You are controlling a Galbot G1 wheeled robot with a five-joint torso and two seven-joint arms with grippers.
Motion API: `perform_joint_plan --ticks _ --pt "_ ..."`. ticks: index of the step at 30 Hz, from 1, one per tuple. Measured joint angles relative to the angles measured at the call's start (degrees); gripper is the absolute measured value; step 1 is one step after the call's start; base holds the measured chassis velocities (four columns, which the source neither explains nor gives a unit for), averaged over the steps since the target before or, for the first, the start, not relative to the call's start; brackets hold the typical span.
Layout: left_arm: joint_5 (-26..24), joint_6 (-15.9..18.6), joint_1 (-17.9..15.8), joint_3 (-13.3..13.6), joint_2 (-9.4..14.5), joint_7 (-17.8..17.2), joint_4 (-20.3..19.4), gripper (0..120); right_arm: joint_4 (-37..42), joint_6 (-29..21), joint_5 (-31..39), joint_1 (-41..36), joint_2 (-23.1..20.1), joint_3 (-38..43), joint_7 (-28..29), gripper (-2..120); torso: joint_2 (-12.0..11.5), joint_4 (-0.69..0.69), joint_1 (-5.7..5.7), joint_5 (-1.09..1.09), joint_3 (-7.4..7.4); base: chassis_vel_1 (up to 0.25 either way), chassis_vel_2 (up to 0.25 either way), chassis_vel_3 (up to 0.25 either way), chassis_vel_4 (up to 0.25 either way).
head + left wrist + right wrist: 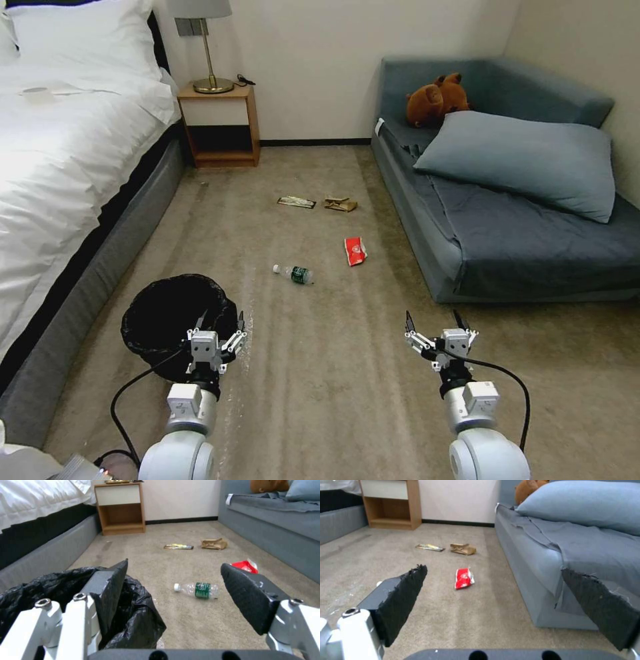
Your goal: Pick up the trash bin, then pick up the garbage on the floor and place it into the trash bin.
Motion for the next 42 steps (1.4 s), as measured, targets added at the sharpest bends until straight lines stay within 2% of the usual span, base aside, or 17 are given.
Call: perform_joint_plan --ticks 42 --pt "0.0 0.0 0.0 0.0 0.0 0.0 0.0 77 0.0 0.0 0.0 0.0 0.0 0.0 0.0 100 0.0 0.0 0.0 0.0 0.0 0.0 0.0 0.0 0.0"
